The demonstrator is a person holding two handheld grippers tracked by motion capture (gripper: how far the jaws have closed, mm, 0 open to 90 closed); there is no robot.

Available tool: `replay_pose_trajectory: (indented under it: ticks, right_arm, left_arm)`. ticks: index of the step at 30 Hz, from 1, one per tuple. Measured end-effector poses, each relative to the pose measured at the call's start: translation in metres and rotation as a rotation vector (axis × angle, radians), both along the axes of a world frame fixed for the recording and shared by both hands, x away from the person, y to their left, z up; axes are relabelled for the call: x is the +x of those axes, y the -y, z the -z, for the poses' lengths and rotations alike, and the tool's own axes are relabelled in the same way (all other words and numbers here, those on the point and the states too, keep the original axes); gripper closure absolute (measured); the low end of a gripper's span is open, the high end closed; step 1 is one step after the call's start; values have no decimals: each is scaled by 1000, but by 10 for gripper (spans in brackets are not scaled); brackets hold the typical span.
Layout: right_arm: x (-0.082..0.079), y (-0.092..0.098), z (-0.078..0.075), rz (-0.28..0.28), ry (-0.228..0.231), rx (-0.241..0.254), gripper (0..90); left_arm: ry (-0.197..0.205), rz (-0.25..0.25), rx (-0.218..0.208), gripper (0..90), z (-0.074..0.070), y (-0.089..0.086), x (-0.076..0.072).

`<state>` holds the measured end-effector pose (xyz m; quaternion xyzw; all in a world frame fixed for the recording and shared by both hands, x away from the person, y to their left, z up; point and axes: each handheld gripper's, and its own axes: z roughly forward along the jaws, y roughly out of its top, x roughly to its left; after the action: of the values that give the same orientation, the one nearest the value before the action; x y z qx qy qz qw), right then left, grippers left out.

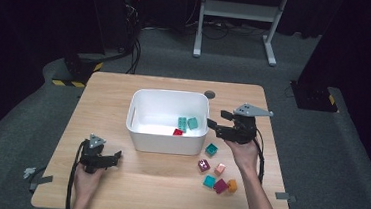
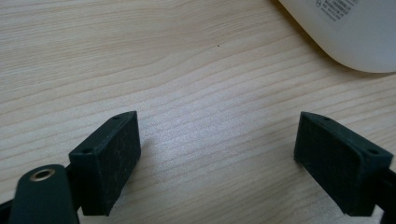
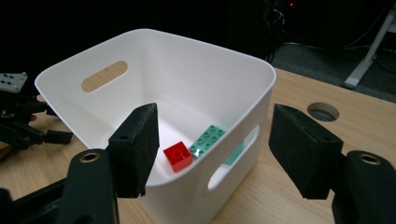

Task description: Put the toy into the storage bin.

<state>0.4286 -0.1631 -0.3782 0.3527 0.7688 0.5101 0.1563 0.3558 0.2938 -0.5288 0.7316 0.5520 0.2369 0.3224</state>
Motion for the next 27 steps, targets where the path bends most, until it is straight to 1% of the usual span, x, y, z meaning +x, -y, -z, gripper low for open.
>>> replay_pose_trajectory:
  ticks: [5,10,14,16,18,20,23,27]
  right_arm:
    - [-5,11,8,12,3,-10,312]
    - [-9,17,16,26,1,-17,296]
    - [-12,21,24,26,-8,-26,296]
    - [-14,25,29,26,-26,-14,296]
    - [-16,27,32,26,-31,-10,303]
    - [-18,30,36,33,-31,-21,311]
    - [-19,33,44,40,-51,-29,318]
    - [-21,32,53,46,-61,-63,338]
  left_arm:
    - [1,-1,0,146,0,0,0]
    - [0,-1,1,146,0,0,0]
    - [0,-1,0,146,0,0,0]
    - [1,-2,1,146,0,0,0]
    - [1,-2,0,146,0,0,0]
    - [1,-2,0,146,0,0,0]
    - [1,-2,0,146,0,0,0]
    - [1,-2,0,146,0,0,0]
